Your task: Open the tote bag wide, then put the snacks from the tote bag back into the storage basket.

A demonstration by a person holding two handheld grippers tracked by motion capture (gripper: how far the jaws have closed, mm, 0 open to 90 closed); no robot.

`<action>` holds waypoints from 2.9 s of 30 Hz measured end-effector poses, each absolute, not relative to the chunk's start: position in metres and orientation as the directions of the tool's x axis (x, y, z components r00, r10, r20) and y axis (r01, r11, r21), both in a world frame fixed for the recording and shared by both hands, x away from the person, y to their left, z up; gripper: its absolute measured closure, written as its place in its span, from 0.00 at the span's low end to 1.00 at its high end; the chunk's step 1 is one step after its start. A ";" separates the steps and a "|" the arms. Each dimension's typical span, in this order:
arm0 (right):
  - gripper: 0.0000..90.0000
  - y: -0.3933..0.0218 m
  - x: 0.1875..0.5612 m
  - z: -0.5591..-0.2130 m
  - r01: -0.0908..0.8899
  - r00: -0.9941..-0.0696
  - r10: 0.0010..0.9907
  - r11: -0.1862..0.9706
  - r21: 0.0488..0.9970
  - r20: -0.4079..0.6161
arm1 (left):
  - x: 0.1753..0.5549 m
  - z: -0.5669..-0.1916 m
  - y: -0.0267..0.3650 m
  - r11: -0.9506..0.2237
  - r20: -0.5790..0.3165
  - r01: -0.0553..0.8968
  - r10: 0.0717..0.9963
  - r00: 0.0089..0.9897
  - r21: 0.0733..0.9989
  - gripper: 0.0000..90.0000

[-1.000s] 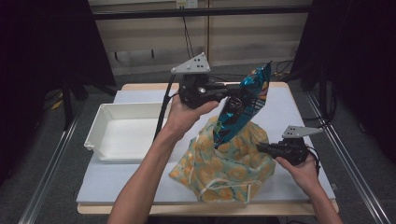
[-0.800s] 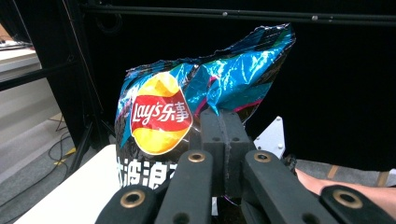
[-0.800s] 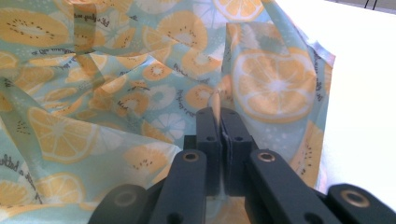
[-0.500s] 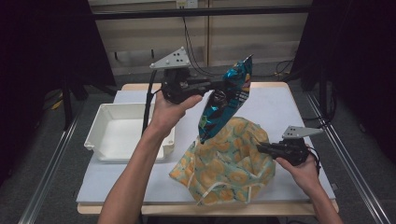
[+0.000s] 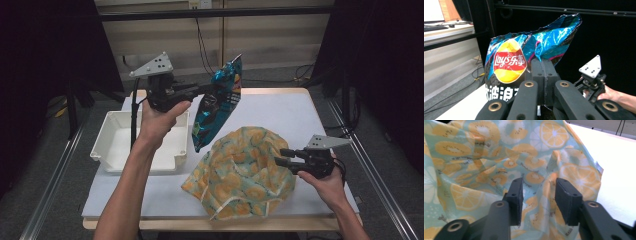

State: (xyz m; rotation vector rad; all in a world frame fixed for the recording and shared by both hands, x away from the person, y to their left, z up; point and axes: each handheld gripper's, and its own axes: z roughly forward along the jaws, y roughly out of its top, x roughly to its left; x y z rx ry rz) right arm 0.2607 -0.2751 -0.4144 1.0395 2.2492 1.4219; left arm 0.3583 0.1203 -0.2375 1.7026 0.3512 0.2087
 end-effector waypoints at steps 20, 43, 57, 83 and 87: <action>0.39 -0.277 0.256 -0.410 0.415 -0.676 0.724 0.215 0.884 0.141 | 0.372 -0.233 0.169 -0.094 -0.089 0.149 0.460 0.883 0.984 1.00; 0.36 -0.282 0.250 -0.409 0.409 -0.667 0.733 0.210 0.888 0.134 | 0.377 -0.239 0.232 -0.091 -0.105 0.191 0.577 0.810 0.977 1.00; 0.36 -0.282 0.251 -0.409 0.408 -0.666 0.733 0.209 0.889 0.134 | 0.386 -0.246 0.252 -0.091 -0.119 0.224 0.630 0.768 0.970 1.00; 0.30 -0.280 0.244 -0.409 0.381 -0.686 0.716 0.197 0.903 0.134 | 0.418 -0.279 0.266 -0.079 -0.154 0.327 0.764 0.627 0.942 1.00; 0.26 -0.280 0.242 -0.406 0.364 -0.687 0.715 0.187 0.912 0.128 | 0.423 -0.285 0.262 -0.107 -0.131 0.339 0.781 0.611 0.935 1.00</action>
